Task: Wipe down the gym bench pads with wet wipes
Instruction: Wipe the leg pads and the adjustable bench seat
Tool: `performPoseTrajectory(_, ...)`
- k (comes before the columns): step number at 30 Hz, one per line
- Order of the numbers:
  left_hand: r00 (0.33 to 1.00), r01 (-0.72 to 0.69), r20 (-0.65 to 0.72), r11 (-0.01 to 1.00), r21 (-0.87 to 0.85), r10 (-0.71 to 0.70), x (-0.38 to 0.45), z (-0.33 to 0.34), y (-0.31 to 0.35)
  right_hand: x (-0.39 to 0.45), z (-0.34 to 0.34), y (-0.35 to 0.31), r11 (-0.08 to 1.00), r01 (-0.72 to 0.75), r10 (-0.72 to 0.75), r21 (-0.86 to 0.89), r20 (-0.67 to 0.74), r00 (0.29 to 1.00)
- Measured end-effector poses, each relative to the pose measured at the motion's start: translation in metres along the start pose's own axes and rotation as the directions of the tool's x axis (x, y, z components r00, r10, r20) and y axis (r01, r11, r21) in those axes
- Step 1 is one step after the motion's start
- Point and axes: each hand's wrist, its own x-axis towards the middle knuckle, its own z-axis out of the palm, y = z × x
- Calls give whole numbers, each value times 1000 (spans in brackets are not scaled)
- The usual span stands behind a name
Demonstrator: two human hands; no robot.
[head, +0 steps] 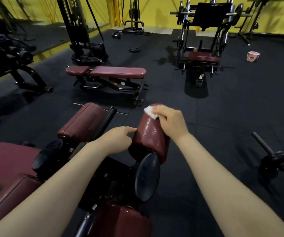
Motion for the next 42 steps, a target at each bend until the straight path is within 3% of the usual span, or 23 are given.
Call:
performPoseTrajectory(4,994,-97,-62,995,-32,94,-4,-2,6,-77,-10,-30,947,302,-318,109,198,927)
performPoseTrajectory(7,991,-128,-33,992,-19,127,-8,7,7,-80,-19,-27,903,417,-428,99,278,860)
performPoseTrajectory(9,994,-109,-32,993,-37,108,-9,8,7,-48,-15,-17,916,401,-389,-6,233,891)
performPoseTrajectory(12,997,-67,-31,997,-30,66,-11,6,9,8,-14,12,977,174,-166,-127,71,984)
performPoseTrajectory(14,999,-47,-27,998,-28,47,-11,6,11,24,-16,26,995,-26,26,-92,3,1000)
performPoseTrajectory(16,1000,-28,-15,1000,-13,28,-10,5,11,19,-13,16,995,-96,96,-29,-10,995)
performPoseTrajectory(19,1000,-18,14,1000,20,18,-8,5,4,-25,-13,-12,996,82,-84,25,109,990)
performPoseTrajectory(22,999,-34,23,993,109,31,-5,5,-3,-77,-22,-20,955,285,-297,85,213,931)
performPoseTrajectory(24,996,-90,1,987,131,91,-5,4,-1,-70,-27,-8,931,363,-361,33,220,906)
performPoseTrajectory(27,984,-175,-4,979,108,177,-7,8,8,-22,-22,21,953,269,-262,-140,72,963)
performPoseTrajectory(29,984,-177,-1,978,106,178,-7,13,11,4,-18,33,985,121,-124,-120,-18,992)
performPoseTrajectory(32,990,-142,-6,984,109,143,-5,14,12,2,-10,23,1000,20,-21,-21,-45,999)
performPoseTrajectory(35,996,-91,1,993,82,91,-2,10,8,-44,-13,-2,989,136,-138,50,59,989)
performPoseTrajectory(39,999,-40,26,999,34,39,-1,6,4,-78,-25,-9,930,351,-366,110,191,911)
performPoseTrajectory(42,999,-6,50,998,61,3,-1,6,5,-27,-21,13,955,291,-285,-59,94,954)
